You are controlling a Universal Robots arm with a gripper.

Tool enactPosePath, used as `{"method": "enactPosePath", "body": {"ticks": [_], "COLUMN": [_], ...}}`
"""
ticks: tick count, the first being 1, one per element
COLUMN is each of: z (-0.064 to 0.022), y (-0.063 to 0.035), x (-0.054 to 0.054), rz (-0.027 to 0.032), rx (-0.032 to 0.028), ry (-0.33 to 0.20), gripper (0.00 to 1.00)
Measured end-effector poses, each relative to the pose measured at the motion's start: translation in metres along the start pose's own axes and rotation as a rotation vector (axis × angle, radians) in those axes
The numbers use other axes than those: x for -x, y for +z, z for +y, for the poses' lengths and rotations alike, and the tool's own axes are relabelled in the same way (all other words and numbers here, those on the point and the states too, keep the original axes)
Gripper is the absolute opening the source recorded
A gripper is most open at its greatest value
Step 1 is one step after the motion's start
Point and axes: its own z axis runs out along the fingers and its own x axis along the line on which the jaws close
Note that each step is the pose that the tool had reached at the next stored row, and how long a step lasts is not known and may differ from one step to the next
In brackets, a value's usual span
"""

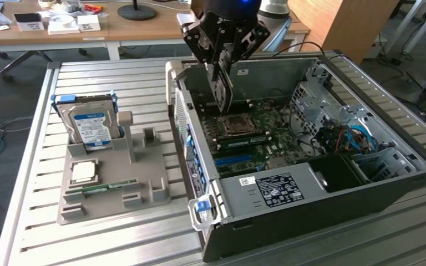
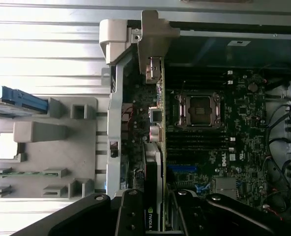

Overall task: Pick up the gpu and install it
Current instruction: 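Pick up the gpu and move the gpu toward the slot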

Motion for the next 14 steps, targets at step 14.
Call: {"method": "enactPosePath", "body": {"ticks": [14], "z": [0.0004], "y": [0.0006], "x": [0.020], "rz": [0.0002], "rx": [0.0118], "ry": [0.000], "gripper": [0.27]}}
